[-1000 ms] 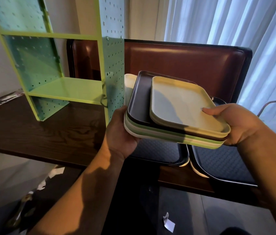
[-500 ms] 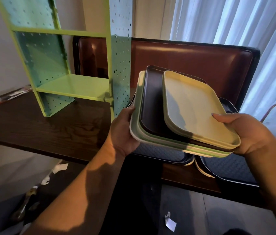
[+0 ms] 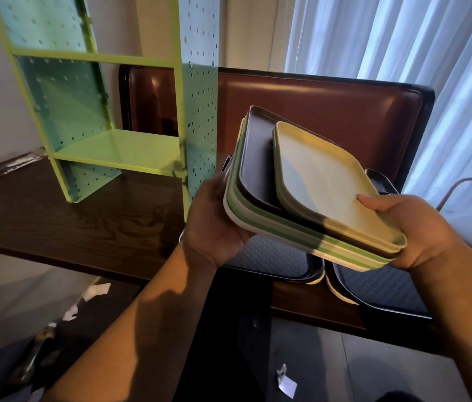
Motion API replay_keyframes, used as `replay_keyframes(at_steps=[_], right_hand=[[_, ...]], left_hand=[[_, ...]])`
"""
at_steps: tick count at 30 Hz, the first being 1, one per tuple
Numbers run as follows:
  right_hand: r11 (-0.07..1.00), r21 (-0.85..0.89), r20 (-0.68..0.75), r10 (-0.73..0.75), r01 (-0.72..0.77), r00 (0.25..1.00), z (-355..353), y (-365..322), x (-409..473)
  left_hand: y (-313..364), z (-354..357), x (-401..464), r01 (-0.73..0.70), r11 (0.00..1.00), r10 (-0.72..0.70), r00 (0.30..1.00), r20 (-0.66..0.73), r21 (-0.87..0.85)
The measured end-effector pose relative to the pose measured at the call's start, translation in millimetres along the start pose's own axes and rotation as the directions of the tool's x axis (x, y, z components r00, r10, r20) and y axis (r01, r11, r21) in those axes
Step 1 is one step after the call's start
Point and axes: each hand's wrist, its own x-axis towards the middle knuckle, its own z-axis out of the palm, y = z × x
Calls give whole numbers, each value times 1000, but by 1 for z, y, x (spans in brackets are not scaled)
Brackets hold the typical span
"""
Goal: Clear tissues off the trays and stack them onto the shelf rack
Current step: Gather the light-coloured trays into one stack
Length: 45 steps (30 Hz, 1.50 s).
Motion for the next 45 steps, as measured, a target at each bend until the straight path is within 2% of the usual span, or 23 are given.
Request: replay_keyframes(at_steps=[1,3,6,8,10,13,17,21,23,25,27,29,33,35,37,40,42,43,44,45], right_hand=[[1000,-18,-8,-8,8,1000,0,-1,1],[998,-61,-47,-22,19,999,1,-7,4],[990,-128,-107,-70,56,992,4,-12,10],[992,-76,-46,-105,101,993,8,-12,10],[990,17,76,-138,137,987,9,-10,9],[992,79,161,-107,95,981,9,-9,13],[999,-7,141,-46,47,989,7,-8,19],[994,63,169,-102,92,980,6,-16,23],[991,84,169,-120,107,978,6,-19,26],[993,43,169,-113,107,979,7,-21,29],[996,-1,169,-84,86,982,7,-25,32],[998,-36,153,-50,56,987,4,-27,34],[998,-65,130,30,-21,991,-9,-31,45],[996,-84,105,52,-43,993,-13,-33,50],[995,-88,74,51,-44,996,-15,-33,56],[999,-31,46,-15,17,999,-22,-34,65],[997,8,19,-77,77,997,-28,-35,69],[994,15,5,-106,106,994,-31,-35,71],[991,17,-12,-131,131,991,-34,-36,74],[989,20,-29,-149,149,988,-37,-36,77]], left_hand=[[4,1,0,27,1000,-27,1000,-1,12],[11,6,2,105,982,-111,993,27,160],[24,14,6,221,906,-204,975,-84,362],[31,12,10,312,839,-269,950,-158,447],[33,11,13,366,809,-295,929,-222,460],[29,8,16,358,845,-284,930,-235,397],[27,4,22,348,831,-254,931,-261,433],[37,7,31,353,796,-233,928,-290,491],[45,12,39,388,726,-244,917,-315,568],[50,20,46,435,634,-317,900,-299,639],[49,25,49,449,648,-415,885,-209,614],[45,21,57,449,666,-424,885,-193,596],[42,14,69,489,552,-353,871,-342,675],[43,12,80,478,501,-311,877,-366,722],[41,17,92,460,508,-284,888,-362,728],[42,24,114,408,626,-309,912,-269,664],[45,13,130,422,647,-257,905,-339,635],[44,4,138,400,567,-149,910,-387,720],[40,-4,145,385,381,3,909,-417,841],[36,-12,151,382,104,153,906,-394,918]])
